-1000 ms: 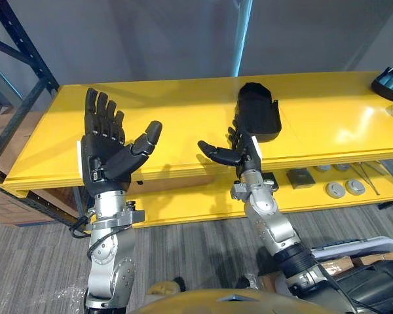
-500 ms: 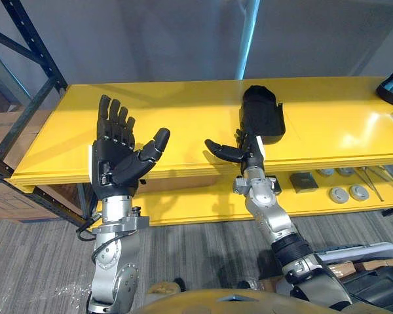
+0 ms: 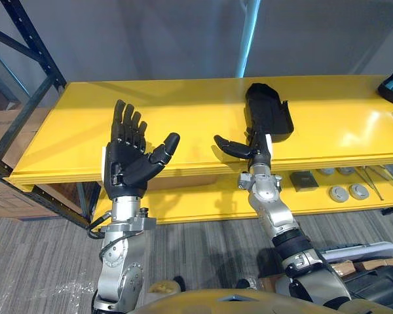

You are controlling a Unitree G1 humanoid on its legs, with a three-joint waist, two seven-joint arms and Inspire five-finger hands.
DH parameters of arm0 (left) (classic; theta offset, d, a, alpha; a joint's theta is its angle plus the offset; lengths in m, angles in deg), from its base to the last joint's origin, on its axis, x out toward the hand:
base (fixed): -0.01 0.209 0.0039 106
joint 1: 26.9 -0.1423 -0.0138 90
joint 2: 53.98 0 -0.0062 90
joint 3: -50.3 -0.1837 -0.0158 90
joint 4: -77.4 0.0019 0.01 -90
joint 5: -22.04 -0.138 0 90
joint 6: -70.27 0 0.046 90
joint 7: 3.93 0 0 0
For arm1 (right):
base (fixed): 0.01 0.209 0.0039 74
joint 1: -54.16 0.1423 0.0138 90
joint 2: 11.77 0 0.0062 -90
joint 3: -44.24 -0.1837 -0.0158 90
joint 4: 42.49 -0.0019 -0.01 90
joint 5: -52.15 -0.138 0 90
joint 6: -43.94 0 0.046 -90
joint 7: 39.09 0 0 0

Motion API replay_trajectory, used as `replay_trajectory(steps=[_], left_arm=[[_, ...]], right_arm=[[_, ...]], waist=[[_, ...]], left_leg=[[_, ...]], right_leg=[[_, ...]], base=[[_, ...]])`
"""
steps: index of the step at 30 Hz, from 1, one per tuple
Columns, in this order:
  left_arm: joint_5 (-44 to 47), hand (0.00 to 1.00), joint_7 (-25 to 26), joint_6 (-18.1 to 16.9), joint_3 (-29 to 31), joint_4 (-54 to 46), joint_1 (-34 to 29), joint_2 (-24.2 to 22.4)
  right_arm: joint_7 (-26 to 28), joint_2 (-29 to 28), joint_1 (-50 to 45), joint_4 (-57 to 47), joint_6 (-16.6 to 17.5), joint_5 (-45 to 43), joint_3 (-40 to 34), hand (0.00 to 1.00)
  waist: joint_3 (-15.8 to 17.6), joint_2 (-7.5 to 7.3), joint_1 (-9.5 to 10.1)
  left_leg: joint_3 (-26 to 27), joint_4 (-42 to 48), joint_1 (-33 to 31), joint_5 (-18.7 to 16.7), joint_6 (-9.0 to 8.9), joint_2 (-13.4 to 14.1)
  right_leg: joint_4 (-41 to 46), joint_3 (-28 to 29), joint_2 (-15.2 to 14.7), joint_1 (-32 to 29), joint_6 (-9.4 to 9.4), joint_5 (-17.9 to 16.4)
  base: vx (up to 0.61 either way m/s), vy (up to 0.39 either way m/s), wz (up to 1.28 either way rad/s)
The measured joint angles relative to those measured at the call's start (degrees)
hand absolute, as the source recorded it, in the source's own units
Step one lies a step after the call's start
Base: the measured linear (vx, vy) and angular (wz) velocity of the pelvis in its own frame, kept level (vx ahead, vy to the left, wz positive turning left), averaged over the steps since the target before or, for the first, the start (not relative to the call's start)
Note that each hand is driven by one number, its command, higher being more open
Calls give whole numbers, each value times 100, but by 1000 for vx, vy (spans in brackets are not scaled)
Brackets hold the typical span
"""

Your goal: Walk over and take three plastic housings, then place them on the shelf

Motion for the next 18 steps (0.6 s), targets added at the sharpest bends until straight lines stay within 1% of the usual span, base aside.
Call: replay_trajectory(steps=[9, 12, 14, 15, 17, 18], left_arm=[[-1, 100, -4, 0, 3, 0, 9, 0], [-2, 100, -4, 1, 4, 0, 9, 3], [-7, 100, -4, 1, 10, 0, 9, 9], [-12, 100, -4, 1, 10, 0, 9, 14], [-82, 100, -1, 0, 33, -3, -2, 42], [-81, 100, 1, -1, 82, -3, -26, 51]], right_arm=[[37, -1, -1, 0, 14, 6, -3, 100], [296, 1, -4, 0, 68, -1, -32, 100], [615, 2, -32, -18, 204, -1, -32, 100], [679, 9, -63, -79, 207, 1, -30, 100], [824, 53, -458, -809, 219, 1, -27, 100], [904, 73, -777, -1378, 267, 0, -26, 100]], waist=[[57, -9, -5], [58, -10, -8], [62, -13, -15], [64, -14, -19], [78, -21, -1], [87, -30, -9]], left_leg=[[23, 2, 8, -5, 0, 4], [31, 2, 10, -7, 0, 6], [48, 7, 11, -15, -5, 14], [55, 11, 12, -21, -8, 17], [69, 16, 7, -61, -56, 28], [87, 20, 6, -76, -56, 35]], right_leg=[[0, 21, 3, -2, 0, 0], [0, 27, 4, -4, 0, 0], [-1, 40, 10, -7, 0, 0], [-2, 45, 13, -8, 0, 0], [-12, 46, 20, -9, -7, -6], [-18, 58, 21, -15, -10, -9]], base=[[0, 0, 0], [0, 0, 0], [0, 0, 0], [0, 0, 0], [0, 0, 0], [0, 0, -5]])
